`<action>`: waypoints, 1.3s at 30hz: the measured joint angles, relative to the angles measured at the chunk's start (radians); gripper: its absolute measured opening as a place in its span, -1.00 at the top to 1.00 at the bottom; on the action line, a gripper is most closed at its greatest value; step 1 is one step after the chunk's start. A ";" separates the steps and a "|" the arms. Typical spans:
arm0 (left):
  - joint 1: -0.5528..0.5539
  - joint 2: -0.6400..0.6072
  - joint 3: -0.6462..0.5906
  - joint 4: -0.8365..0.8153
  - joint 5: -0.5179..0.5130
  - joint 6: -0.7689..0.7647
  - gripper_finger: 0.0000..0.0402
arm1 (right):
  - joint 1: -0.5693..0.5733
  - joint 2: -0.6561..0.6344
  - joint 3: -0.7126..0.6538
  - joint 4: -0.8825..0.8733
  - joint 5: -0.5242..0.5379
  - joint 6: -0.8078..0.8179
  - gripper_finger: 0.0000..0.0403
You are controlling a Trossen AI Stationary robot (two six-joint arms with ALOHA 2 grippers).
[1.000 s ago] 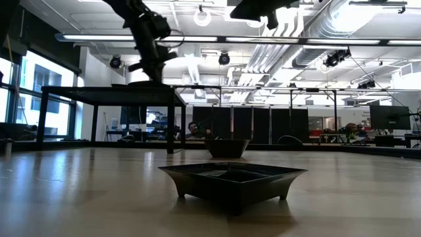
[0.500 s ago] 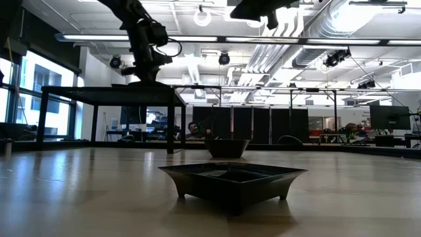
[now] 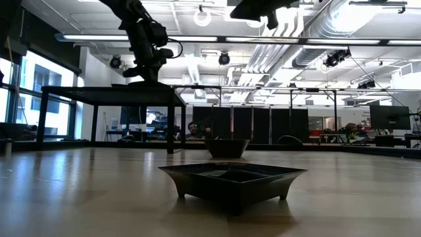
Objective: Pick & Place Mini shaped plates
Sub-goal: Stack the square plate on top of the other square plates on the shelf
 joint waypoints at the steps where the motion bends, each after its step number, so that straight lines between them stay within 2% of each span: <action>1: 0.000 -0.001 0.000 -0.009 -0.004 -0.010 1.00 | 0.000 0.000 0.000 0.000 0.000 0.000 0.99; 6: 0.000 -0.008 0.000 -0.005 -0.017 -0.094 0.90 | 0.000 0.000 0.000 0.000 0.000 0.000 0.97; 13: 0.000 -0.010 0.000 0.023 0.025 -0.152 0.49 | 0.000 0.000 0.000 0.000 0.000 0.000 0.99; 16: 0.000 -0.010 0.000 0.056 0.058 -0.142 0.41 | 0.000 0.000 0.000 0.000 0.000 0.000 0.98; 20: -0.001 -0.039 0.000 0.085 0.060 -0.135 0.51 | 0.000 0.000 0.000 -0.006 0.000 -0.022 0.99; 26: -0.113 -0.160 0.000 0.133 -0.029 -0.087 0.95 | -0.008 -0.033 0.000 -0.141 -0.012 -0.022 0.99; 31: -0.289 -0.247 -0.004 0.186 -0.133 -0.056 0.93 | -0.055 -0.047 -0.009 -0.255 -0.134 0.009 0.99; 36: -0.464 -0.309 -0.061 0.208 -0.149 -0.020 0.99 | -0.103 -0.047 -0.087 -0.203 -0.314 0.038 1.00; 39: -0.551 -0.350 -0.123 0.203 -0.151 -0.009 0.99 | -0.113 -0.053 -0.130 -0.166 -0.346 0.068 1.00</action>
